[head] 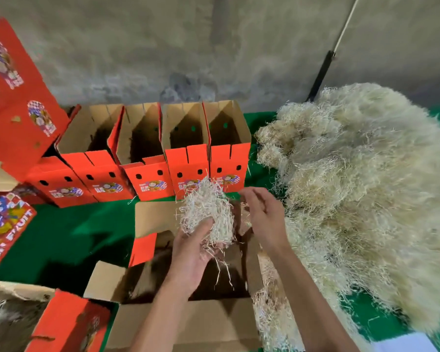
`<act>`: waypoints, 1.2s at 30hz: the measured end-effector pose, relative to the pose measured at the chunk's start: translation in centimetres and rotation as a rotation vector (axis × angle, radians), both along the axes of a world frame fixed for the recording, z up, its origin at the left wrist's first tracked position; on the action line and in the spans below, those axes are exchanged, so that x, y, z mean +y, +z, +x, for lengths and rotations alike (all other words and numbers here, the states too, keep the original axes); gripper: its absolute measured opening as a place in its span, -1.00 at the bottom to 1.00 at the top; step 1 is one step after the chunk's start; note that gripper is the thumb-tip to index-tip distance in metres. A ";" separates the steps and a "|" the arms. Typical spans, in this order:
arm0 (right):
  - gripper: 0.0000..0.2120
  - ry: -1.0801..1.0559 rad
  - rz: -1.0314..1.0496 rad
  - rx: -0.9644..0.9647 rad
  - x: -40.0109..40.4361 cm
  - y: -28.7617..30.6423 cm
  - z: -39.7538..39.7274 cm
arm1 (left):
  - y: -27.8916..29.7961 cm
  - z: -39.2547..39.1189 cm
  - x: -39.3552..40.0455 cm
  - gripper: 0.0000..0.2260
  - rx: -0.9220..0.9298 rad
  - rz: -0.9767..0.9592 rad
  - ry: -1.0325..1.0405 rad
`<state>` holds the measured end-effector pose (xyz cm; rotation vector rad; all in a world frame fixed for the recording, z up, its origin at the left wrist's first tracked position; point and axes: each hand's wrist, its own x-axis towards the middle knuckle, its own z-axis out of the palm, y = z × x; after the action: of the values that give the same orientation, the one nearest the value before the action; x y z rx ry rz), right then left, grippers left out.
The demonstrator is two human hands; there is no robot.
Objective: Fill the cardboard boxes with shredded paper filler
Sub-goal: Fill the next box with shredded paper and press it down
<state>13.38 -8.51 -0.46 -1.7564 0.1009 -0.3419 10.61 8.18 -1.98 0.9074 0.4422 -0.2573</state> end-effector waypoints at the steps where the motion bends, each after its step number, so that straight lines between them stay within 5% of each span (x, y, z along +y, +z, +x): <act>1: -0.81 -0.054 -0.014 0.019 -1.6 -0.7 1.2 | 0.3 0.6 -0.4 -0.41 0.003 0.007 0.021; 5: -0.79 -0.133 -0.216 0.186 -7.2 -4.8 7.0 | -0.1 3.4 -2.4 -0.30 -0.008 0.072 0.070; 10: -0.59 -0.023 -0.449 0.426 -12.0 -11.1 13.4 | -0.9 6.7 -4.1 0.31 0.010 0.166 0.056; 15: -0.41 0.154 -0.400 0.633 -13.3 -16.2 17.7 | -1.5 8.9 -4.2 0.40 0.000 0.177 0.069; 19: -0.53 0.225 -0.693 0.733 -13.6 -19.0 18.0 | -2.0 9.1 -3.9 0.35 -0.012 0.197 0.106; 23: -0.78 0.286 -0.952 0.644 -13.1 -16.9 18.2 | -2.2 9.3 -3.6 0.27 0.021 0.204 0.167; 27: -0.76 0.080 -0.790 0.471 -12.7 -11.7 20.0 | -2.0 8.9 -2.9 0.10 0.024 0.187 0.194; 32: -0.49 0.000 -0.401 0.243 -11.4 -2.9 20.7 | -2.1 7.5 -2.1 -0.14 0.011 0.137 0.194; 36: -0.44 -0.057 -0.337 0.025 -9.0 3.3 19.2 | -2.4 5.9 -1.4 0.16 -0.034 0.167 0.195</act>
<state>32.62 -17.51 2.83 -2.0942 0.1173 -0.3956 16.54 6.80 -4.34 1.0221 0.5225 -0.0270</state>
